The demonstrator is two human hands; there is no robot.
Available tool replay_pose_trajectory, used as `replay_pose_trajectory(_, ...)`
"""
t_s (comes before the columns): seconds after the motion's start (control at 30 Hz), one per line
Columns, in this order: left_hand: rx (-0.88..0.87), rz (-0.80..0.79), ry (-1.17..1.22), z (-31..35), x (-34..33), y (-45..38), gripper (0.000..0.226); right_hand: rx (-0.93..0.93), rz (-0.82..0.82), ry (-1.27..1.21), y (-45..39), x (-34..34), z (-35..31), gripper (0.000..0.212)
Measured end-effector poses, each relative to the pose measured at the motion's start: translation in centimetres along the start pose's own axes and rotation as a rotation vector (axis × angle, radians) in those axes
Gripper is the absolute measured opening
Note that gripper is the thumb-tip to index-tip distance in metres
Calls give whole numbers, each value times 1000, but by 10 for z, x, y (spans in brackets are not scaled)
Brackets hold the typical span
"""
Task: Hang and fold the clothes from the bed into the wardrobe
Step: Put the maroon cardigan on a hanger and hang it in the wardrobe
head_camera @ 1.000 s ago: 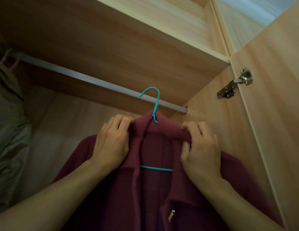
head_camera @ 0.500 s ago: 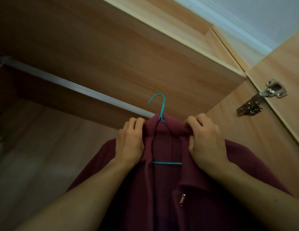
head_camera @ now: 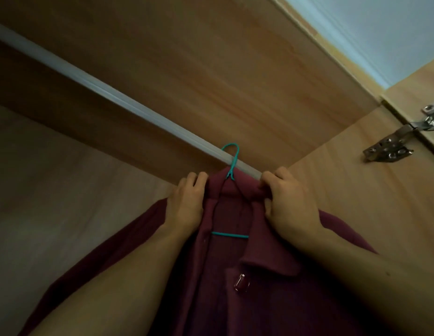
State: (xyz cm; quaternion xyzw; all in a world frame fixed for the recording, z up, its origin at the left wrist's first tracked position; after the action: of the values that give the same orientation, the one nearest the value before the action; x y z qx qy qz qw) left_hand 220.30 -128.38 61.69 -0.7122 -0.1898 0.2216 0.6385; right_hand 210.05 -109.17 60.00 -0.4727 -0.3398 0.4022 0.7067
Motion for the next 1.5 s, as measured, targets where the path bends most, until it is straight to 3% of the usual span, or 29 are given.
replay_pose_trajectory(0.2,-12,-15,345,23,-61,37,40,-11,-81,186,34,-23,17,16)
replay_pose_trajectory(0.3,29,-3,481,39,-83,49,50,19,-97,423,38,-17,18,17)
replay_pose_trajectory(0.4,49,-143,536,61,-114,61,61,137,-265,648,56,-22,17,45)
replay_pose_trajectory(0.5,99,-375,714,96,-151,69,60,73,-543,743,77,-33,32,77)
replay_pose_trajectory(0.6,130,-402,900,108,-167,71,54,24,-602,804,80,-35,40,85)
replay_pose_trajectory(0.87,96,-696,772,98,-139,135,57,-41,-683,799,112,-30,21,79)
replay_pose_trajectory(1.2,-84,-781,758,104,-104,319,56,1,-822,779,207,-11,-2,69)
replay_pose_trajectory(1.37,-88,-922,845,90,-83,335,53,-26,-850,717,218,-2,-12,68)
replay_pose_trajectory(1.5,-65,-870,626,71,-42,328,43,-25,-876,625,224,8,-19,64)
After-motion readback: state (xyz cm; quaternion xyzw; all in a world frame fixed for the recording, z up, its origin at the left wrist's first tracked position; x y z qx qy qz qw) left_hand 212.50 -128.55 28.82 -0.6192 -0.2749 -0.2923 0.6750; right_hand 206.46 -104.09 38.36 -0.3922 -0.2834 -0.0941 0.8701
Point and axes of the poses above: each hand's wrist, its own y-axis away from the middle knuckle, its own x-axis out of the back of the hand, z = x × y, the point moved 3 cm from there along -y, towards the middle knuckle, and after that the axes turned 15 degrees about -z, right-handed, at the moved point
